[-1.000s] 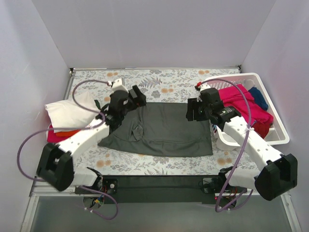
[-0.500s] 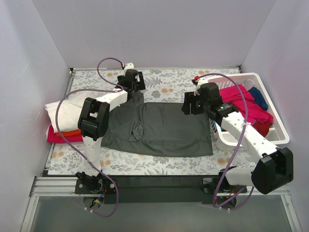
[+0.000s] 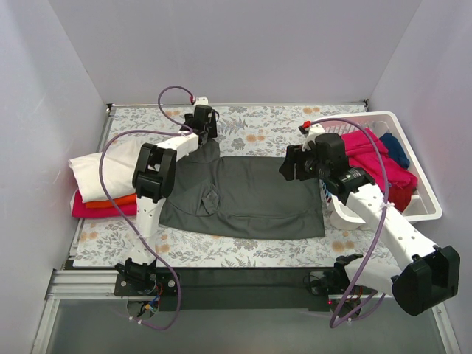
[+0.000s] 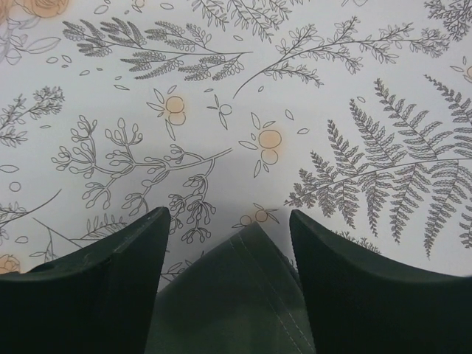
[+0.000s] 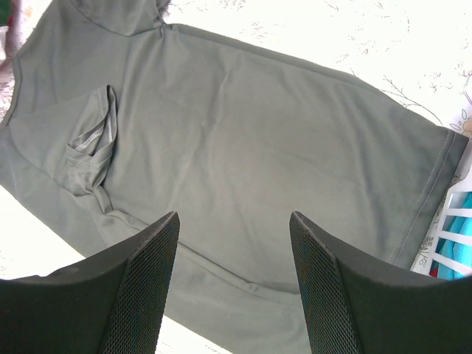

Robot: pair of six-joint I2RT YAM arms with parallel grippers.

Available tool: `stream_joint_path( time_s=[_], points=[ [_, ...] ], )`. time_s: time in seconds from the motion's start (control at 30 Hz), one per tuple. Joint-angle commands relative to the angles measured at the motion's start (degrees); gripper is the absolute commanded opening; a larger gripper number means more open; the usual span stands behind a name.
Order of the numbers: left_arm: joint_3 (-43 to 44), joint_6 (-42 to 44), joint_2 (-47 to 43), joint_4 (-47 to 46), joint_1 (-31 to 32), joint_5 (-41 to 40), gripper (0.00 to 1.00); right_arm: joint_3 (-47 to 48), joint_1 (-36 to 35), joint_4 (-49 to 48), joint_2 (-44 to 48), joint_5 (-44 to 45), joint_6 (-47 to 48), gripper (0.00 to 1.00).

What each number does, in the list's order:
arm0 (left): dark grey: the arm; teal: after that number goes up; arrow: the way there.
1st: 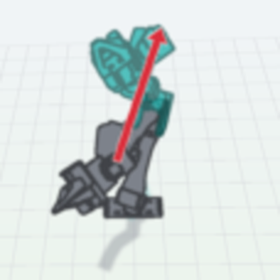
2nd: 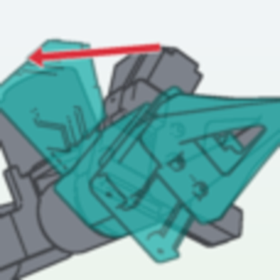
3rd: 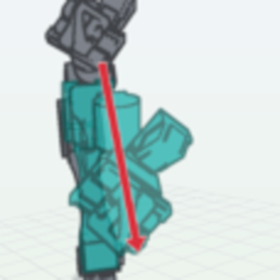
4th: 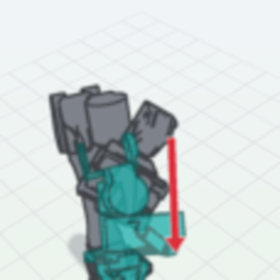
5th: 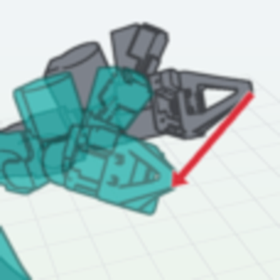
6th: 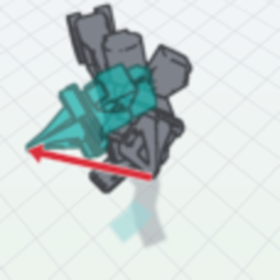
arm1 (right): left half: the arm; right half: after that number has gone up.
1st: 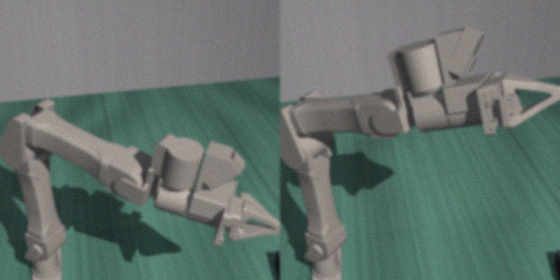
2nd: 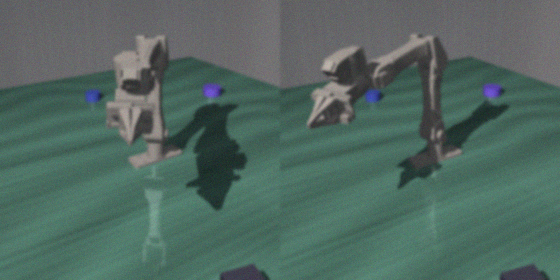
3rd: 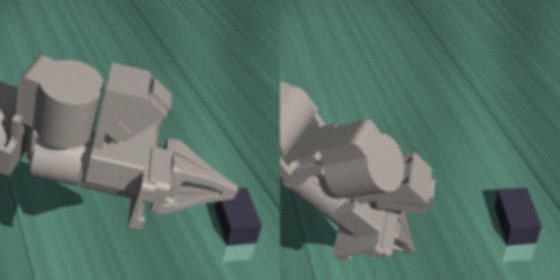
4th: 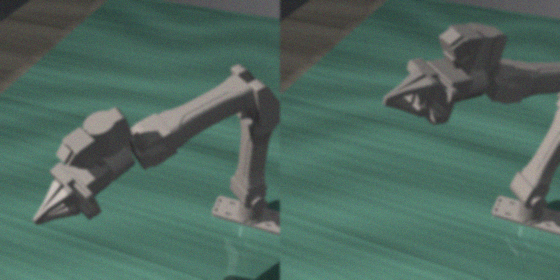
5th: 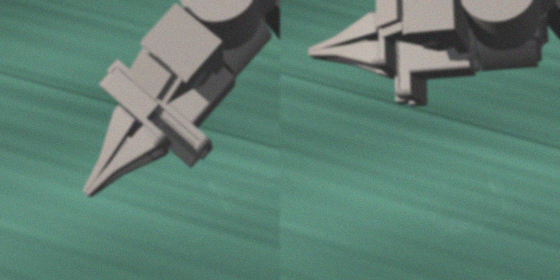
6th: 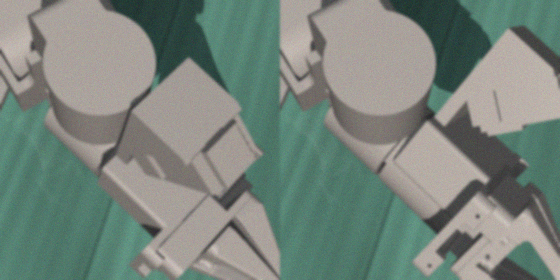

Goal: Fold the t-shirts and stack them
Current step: Fold the tshirt

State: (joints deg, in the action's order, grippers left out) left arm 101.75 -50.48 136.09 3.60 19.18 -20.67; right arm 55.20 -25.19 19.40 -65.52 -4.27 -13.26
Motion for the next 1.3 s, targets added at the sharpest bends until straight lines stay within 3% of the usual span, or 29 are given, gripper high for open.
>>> stream_joint_path(
  time_s=[0.0, 0.13, 0.27, 0.37, 0.4, 0.5, 0.9, 1.27],
  points=[
    [2.92, 1.88, -0.39, 1.24, -0.02, -0.69, 0.58, -0.62, 0.23, -2.17, 2.06, -0.56, 0.69, 0.56],
    [2.4, 1.87, -0.48, 1.15, -0.02, -0.6, 0.52, -0.97, 0.23, -2.17, 2.15, -0.74, 0.69, 0.56],
    [1.87, 2.66, -0.39, 1.06, -0.02, -1.04, 0.41, -1.06, 0.23, -2.17, 2.15, -0.82, 0.69, 0.56],
    [1.69, 3.19, -0.3, 1.15, -0.02, -0.78, 0.27, -1.32, 0.23, -2.26, 2.06, -0.65, 0.6, 0.56],
    [1.52, 3.28, -0.39, 1.06, -0.02, -0.69, 0.17, -1.41, 0.23, -2.26, 2.06, -0.56, 0.69, 0.56],
    [1.17, 3.54, -0.56, 1.15, -0.02, 0.01, 0.0, -1.59, 0.23, -2.26, 1.8, -0.39, 0.78, 0.56],
    [-13.24, 1.44, -13.73, -5.88, -2.91, -2.28, 0.0, 1.4, 0.58, -2.17, -9.0, 4.01, 2.09, 0.56],
    [-22.56, 1.26, -22.27, -10.54, -5.55, -0.16, 0.0, 12.9, 1.63, -0.68, -25.87, 13.31, 2.53, 0.56]
  ],
)
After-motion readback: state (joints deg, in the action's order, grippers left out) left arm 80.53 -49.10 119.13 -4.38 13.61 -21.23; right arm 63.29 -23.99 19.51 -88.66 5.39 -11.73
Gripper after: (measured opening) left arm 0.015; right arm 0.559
